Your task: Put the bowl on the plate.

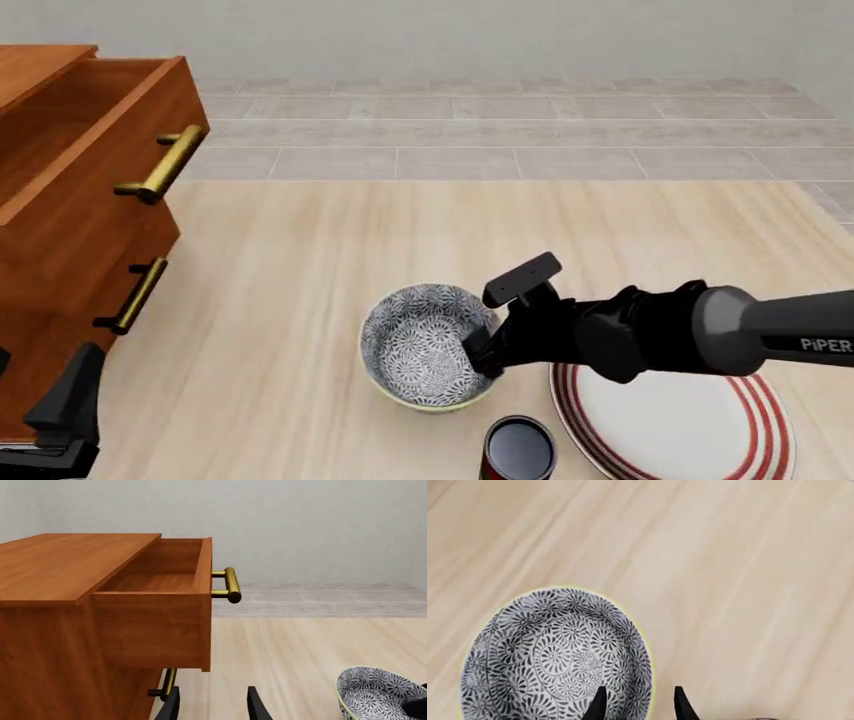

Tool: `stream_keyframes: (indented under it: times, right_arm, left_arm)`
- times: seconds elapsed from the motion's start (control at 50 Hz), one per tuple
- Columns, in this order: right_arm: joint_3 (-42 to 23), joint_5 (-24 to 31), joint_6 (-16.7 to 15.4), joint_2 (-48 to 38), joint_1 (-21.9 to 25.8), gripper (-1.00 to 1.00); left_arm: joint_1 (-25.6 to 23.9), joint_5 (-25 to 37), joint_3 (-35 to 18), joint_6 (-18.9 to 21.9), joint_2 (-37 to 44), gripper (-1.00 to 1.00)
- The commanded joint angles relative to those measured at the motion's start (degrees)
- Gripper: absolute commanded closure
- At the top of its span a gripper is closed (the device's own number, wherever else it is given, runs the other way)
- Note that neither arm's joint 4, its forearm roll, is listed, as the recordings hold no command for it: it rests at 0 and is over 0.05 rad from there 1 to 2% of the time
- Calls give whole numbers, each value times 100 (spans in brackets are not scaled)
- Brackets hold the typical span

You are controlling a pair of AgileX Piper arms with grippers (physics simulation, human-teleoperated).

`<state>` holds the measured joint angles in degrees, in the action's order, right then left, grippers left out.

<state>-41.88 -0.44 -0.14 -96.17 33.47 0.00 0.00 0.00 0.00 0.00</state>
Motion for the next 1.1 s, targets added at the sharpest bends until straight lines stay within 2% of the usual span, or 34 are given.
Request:
stream_keyframes:
  times: [0.02, 0.62, 1.1]
  right_arm:
    - [27, -42, -1, -61, 5, 100]
    - [-157, 196, -199, 311, -48, 100]
    - [-408, 512, -447, 856, -350, 100]
  left_arm:
    - [0, 0, 0, 0, 0, -100]
    - [0, 0, 0, 0, 0, -100]
    - [0, 0, 0, 0, 0, -100]
